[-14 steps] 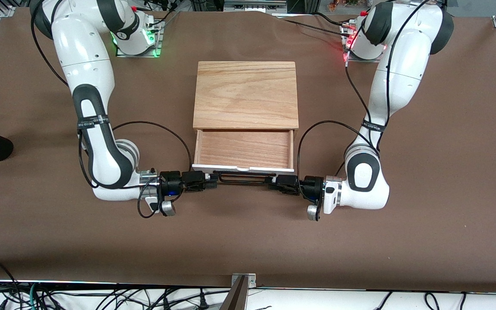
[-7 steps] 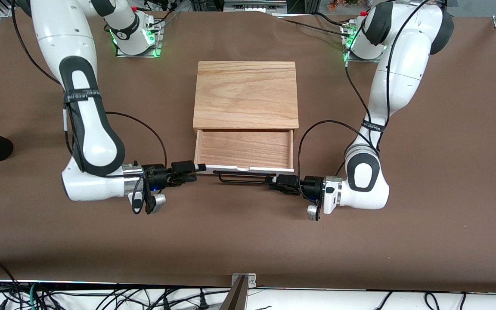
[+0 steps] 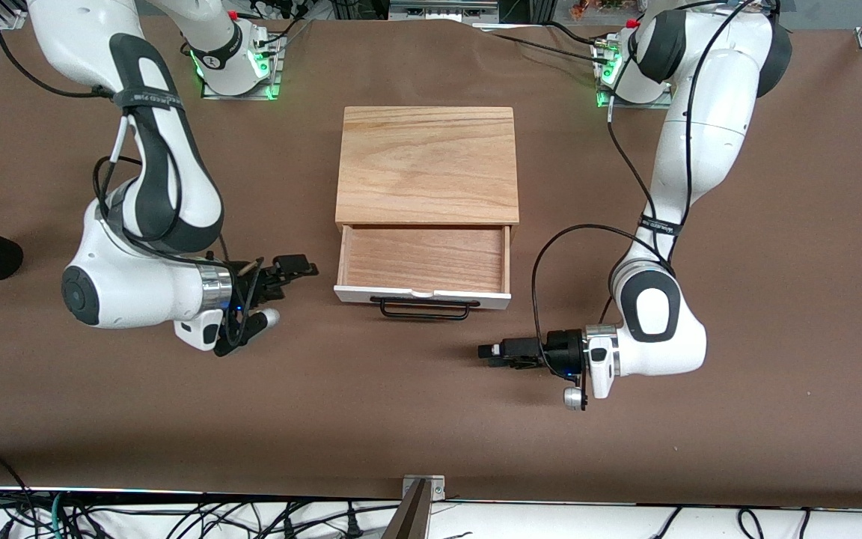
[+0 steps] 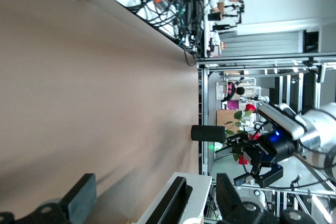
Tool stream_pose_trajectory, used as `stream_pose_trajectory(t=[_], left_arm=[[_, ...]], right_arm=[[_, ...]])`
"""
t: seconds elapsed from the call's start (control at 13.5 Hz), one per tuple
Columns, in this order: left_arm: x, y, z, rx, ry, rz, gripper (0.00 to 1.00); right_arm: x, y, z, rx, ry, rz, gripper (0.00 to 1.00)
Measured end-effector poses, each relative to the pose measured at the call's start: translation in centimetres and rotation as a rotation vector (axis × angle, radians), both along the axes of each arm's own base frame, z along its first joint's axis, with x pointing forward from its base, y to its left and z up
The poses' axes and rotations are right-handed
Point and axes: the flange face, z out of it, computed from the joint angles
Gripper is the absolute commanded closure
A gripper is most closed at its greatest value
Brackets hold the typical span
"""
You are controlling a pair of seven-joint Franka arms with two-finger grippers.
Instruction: Pull top drawer with both arms simultaneously
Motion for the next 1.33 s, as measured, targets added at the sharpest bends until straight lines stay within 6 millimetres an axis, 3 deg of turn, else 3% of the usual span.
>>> stream_pose_trajectory(t=[0.15, 0.3, 0.44, 0.67, 0.89, 1.11, 1.33], left_arm=[[0.3, 0.9, 1.0, 0.084, 0.043, -0.034, 0.0], [0.5, 2.2, 3.5, 0.179, 0.069, -0.068, 0.0], [0.5, 3.5, 6.8, 0.287, 0.083, -0.098, 0.0], [0.0, 6.0, 9.3, 0.4, 0.089, -0.156, 0.0], [-0.4, 10.4, 11.8, 0.533, 0.082, -0.206, 0.0], [-1.0, 14.7, 16.5, 0.729, 0.035, -0.223, 0.0], [-2.1, 17.3, 22.6, 0.974, -0.045, -0.228, 0.0]], right_arm=[[-0.7, -1.5, 1.1, -0.137, 0.003, 0.066, 0.0], [-1.0, -3.5, 2.8, -0.227, -0.003, 0.082, 0.0], [-0.4, -7.5, 5.3, -0.286, -0.044, 0.031, 0.0], [0.8, -12.7, 11.0, -0.34, -0.143, -0.058, 0.0], [0.6, -16.9, 17.2, -0.375, -0.243, -0.133, 0.0], [-2.4, -18.5, 22.3, -0.414, -0.231, -0.138, 0.0], [-4.1, -18.8, 22.6, -0.419, -0.205, -0.178, 0.0]])
